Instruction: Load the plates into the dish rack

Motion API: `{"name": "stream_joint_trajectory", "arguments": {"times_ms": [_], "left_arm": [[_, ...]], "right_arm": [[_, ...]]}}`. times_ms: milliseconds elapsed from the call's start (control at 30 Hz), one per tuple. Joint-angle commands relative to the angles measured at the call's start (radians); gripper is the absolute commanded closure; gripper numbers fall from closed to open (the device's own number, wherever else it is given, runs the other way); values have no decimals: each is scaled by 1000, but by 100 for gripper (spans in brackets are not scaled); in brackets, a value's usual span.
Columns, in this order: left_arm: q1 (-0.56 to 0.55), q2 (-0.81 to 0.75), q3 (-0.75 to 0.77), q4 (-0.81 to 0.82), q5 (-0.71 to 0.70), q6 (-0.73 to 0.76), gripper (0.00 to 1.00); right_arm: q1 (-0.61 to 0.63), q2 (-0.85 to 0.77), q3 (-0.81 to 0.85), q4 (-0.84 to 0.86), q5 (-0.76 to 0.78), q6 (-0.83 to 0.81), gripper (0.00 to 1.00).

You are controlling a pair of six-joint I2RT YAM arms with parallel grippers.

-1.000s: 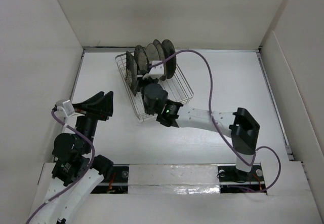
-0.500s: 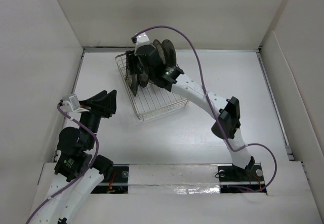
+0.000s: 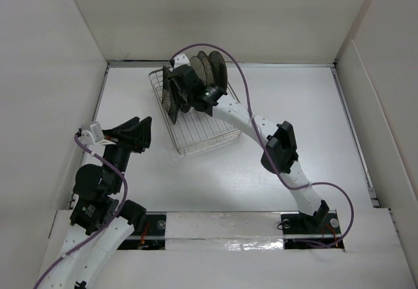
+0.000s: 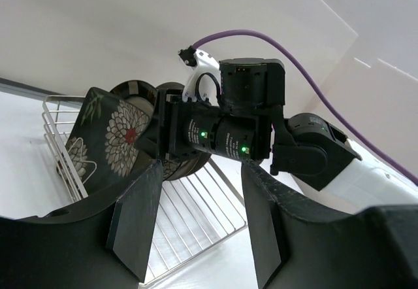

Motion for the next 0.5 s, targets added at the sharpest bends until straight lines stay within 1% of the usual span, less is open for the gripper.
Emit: {"name": "stream_joint_trajectory", "arguments": {"times_ms": [0,67,200,333,400,433,467], "left_arm": [[4,-15,10,45,23,1,53],[4,-19,4,50,25,-2,53],[4,-19,5,44,26,-2,53],[4,-20,4,50,28,-2,53],[4,-16,7,44,31,-2,53],[4,-17,5,45,32,-3,53],[4,-20,2,50,31,-4,53]], "right_arm": [[-16,21,43,67,47,16,53],[-16,31,35,99,60,24,56],[-16,80,69,133,104,31,56],[-16,100,92,177,104,13,57],[-16,105,98,191,116,10,66],[-16,100,80,203,120,8,78],[-16,94,65,231,123,10,83]]}}
